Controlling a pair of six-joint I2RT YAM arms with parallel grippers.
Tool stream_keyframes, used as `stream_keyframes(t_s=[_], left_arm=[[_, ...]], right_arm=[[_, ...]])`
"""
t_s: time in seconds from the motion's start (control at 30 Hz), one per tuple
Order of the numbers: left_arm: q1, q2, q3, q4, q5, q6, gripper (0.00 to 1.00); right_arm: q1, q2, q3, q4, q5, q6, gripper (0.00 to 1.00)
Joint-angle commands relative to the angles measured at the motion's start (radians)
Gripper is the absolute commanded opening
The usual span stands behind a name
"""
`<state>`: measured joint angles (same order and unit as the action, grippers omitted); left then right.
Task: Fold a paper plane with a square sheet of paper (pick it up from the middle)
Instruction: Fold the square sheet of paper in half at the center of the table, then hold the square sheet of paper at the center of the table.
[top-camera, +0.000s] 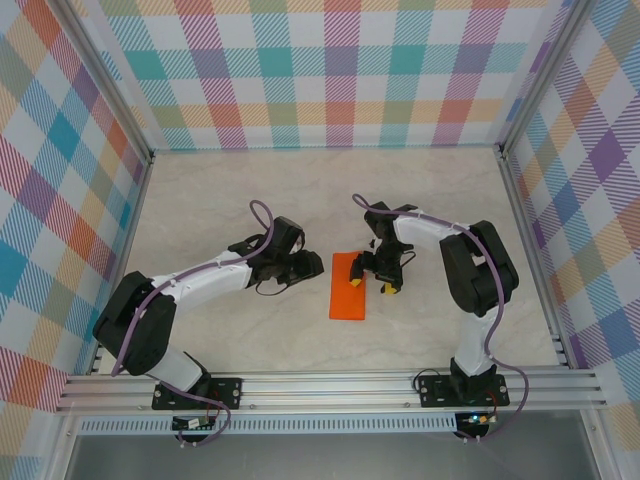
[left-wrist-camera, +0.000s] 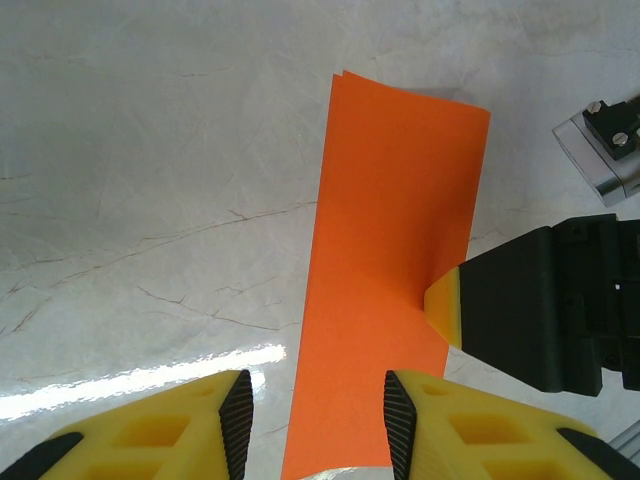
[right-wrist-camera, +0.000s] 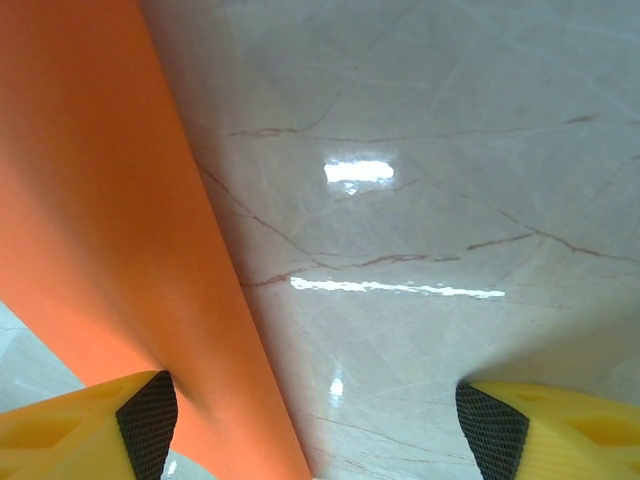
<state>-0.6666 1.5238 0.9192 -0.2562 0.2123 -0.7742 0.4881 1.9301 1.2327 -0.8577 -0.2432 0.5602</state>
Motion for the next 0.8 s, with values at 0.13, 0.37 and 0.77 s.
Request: stream_keyframes(t_s=[0.13, 0.37, 0.77], left_arm=[[-0.011, 0.005, 0.029, -0.004, -0.002, -0.005, 0.42], [-0.011, 0.016, 0.035, -0.003, 0.005, -0.004, 0.42], [-0.011, 0.056, 0.056, 0.002, 0.023, -0.005, 0.40]], right_arm=[[0.015, 0.128, -0.051, 0.094, 0.069, -0.032, 0.80], [0.015, 0.139, -0.051, 0.087, 0.082, -0.038, 0.80], [0.015, 0.152, -0.056, 0.088, 0.093, -0.029, 0.79]])
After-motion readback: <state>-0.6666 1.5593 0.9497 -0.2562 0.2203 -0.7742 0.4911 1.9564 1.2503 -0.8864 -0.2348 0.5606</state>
